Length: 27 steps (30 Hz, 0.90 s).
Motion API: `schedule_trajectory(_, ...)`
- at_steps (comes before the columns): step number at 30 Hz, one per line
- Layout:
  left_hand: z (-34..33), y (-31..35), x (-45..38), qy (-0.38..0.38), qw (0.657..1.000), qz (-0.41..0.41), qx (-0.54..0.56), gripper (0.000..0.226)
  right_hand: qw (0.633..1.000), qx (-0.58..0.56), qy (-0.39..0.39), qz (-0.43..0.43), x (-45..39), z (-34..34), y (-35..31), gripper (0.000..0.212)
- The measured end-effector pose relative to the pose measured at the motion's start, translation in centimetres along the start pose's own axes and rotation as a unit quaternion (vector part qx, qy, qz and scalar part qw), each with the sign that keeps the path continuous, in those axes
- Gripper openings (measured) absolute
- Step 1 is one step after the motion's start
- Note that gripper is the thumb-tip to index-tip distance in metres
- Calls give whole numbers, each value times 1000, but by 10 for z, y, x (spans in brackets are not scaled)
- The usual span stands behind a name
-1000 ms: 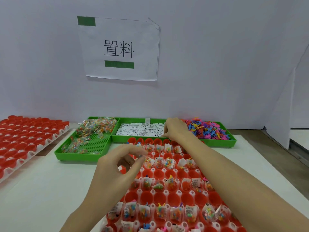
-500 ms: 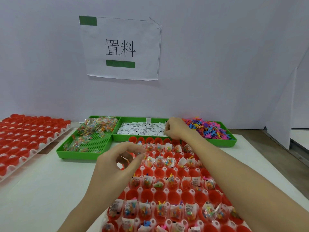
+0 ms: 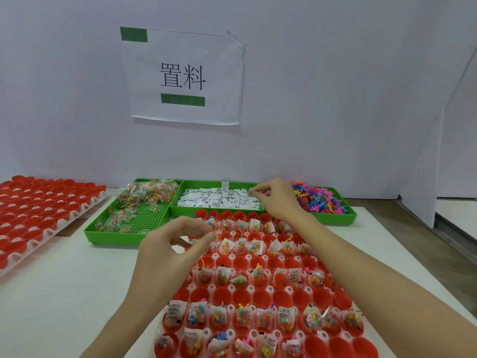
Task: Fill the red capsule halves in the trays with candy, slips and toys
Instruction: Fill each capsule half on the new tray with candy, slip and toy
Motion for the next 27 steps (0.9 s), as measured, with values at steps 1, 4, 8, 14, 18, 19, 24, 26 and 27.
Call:
schedule_trajectory(1, 0, 1, 0, 0, 1000, 2, 4, 11, 999, -38, 16, -6, 6, 2, 0, 19)
schedule_trajectory(4, 3, 3, -1, 7, 1000, 6, 11, 8, 990, -135, 39, 4, 30, 11, -7, 19)
schedule_trajectory(8, 6, 6, -2, 1, 1000, 5, 18, 7, 982, -187, -14, 33, 74, 20, -20, 10)
schedule_trajectory(14, 2, 9, -2, -45, 998, 10, 33, 5, 983, -161, -60, 63, 139, 22, -24, 9)
schedule_trajectory(18, -4, 12, 1, -69, 994, 23, 81, 5, 981, -160, -70, 90, 169, 22, -24, 10)
schedule_trajectory(19, -5, 13, 1, -71, 992, 29, 100, 6, 980, -162, -67, 89, 173, 22, -24, 10)
schedule_trajectory(24, -9, 18, 5, -61, 978, 66, 190, 9, 973, -208, -75, 63, 179, 26, -24, 11)
schedule_trajectory(26, -9, 19, 5, -50, 977, 69, 196, 10, 969, -223, -85, 55, 179, 27, -25, 11)
schedule_trajectory(27, -8, 20, 5, -48, 977, 67, 194, 11, 968, -230, -88, 53, 178, 27, -26, 11)
Point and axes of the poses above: each hand's wrist, its own x-axis away from the middle knuckle, its own z-axis out of the back of the hand, y = z × x, the point moved 1 cm from there along -x, towards the middle knuckle, and after that the axes turned 14 degrees about -z, right-handed, at the moved point
